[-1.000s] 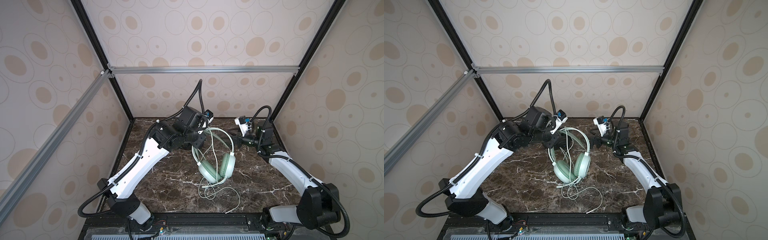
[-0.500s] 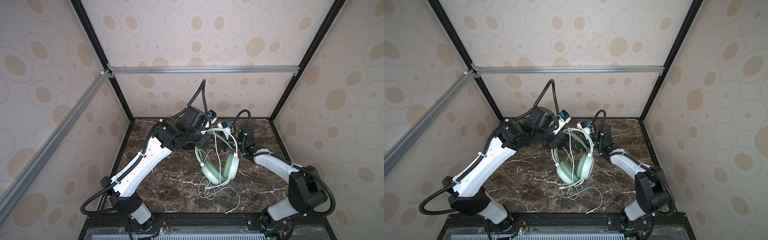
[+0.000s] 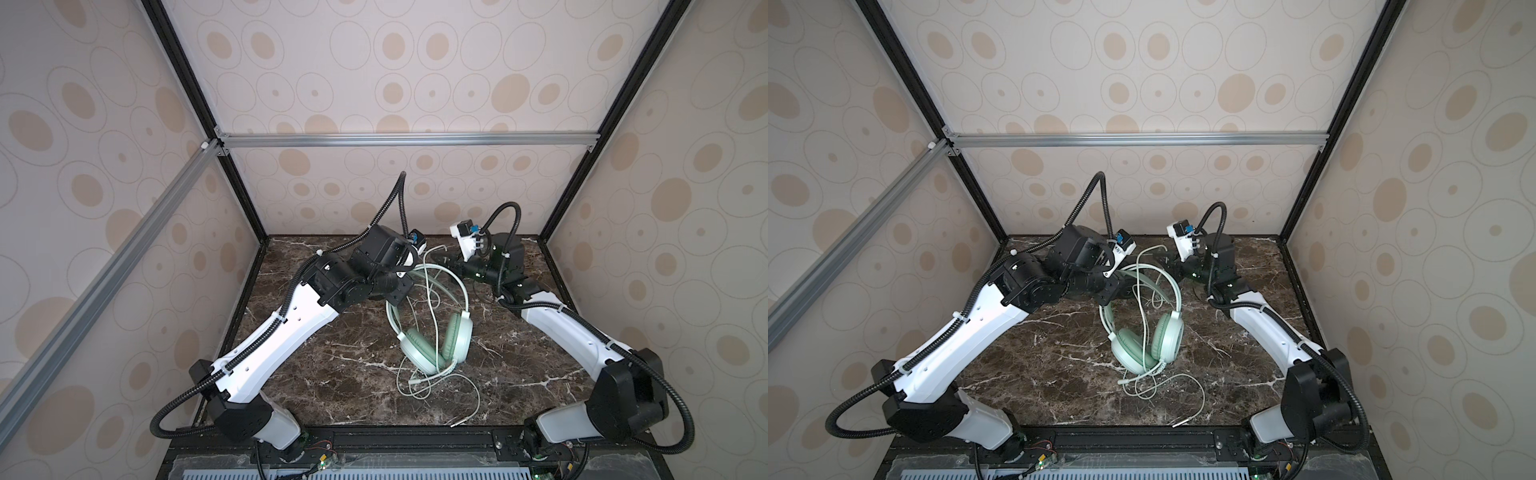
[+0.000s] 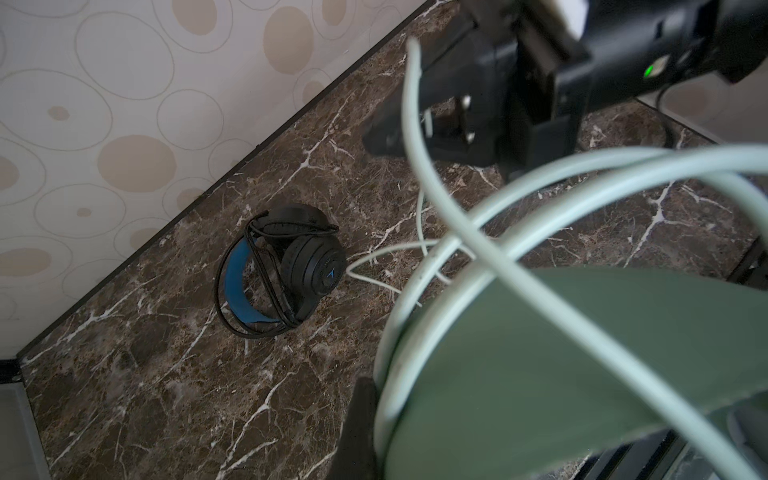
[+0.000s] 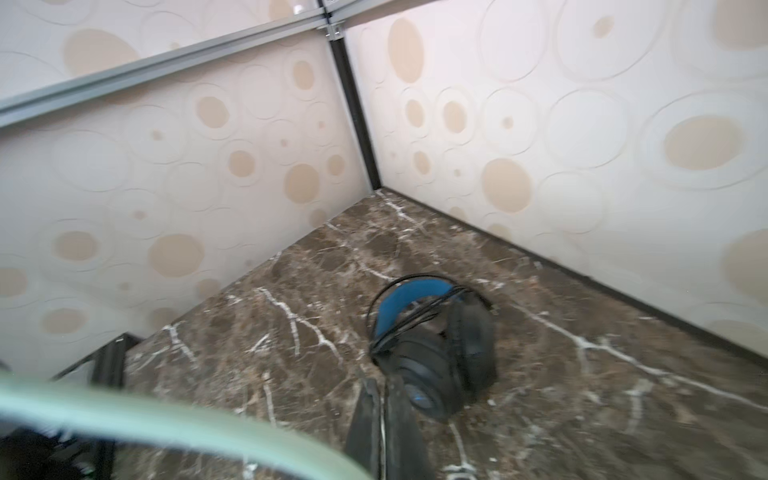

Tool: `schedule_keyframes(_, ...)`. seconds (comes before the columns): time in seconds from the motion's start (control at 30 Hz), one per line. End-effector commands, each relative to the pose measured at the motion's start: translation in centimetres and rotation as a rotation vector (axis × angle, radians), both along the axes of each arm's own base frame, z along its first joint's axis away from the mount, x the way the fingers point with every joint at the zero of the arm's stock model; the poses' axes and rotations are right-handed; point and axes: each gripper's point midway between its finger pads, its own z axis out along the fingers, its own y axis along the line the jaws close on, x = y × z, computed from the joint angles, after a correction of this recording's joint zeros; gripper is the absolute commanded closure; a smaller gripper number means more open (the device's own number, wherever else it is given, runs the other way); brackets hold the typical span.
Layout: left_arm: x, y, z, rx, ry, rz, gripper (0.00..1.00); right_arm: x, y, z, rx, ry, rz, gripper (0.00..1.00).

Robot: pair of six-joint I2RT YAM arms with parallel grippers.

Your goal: Wrap the headphones

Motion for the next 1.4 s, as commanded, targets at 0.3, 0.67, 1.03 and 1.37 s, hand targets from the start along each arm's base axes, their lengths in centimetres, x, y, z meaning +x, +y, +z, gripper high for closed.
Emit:
schedule_keyframes(0.3, 1.0, 3.1, 0.4, -0.131, -0.076, 0.158, 1.0, -0.5, -5.4, 10.1, -0.161, -0.242, -0.281, 1.0)
schedule_keyframes(0.67, 1.9, 3.5, -0.1, -0.179, -0.105, 0.183, 1.0, -3.1, -7.5, 12.1, -0.281, -0.277, -0.398, 1.0)
schedule_keyframes(1.03, 0.9, 2.3, 3.6, -0.339, -0.146, 0.098, 1.0, -1.3, -9.5, 7.4, -0.365, -0.098, -0.523, 1.0)
schedule_keyframes(1.37, 1.4, 3.3, 6.8, -0.487, -0.165, 0.189, 1.0, -0.4, -11.2, 7.4, -0.214, -0.093, -0.643, 1.0)
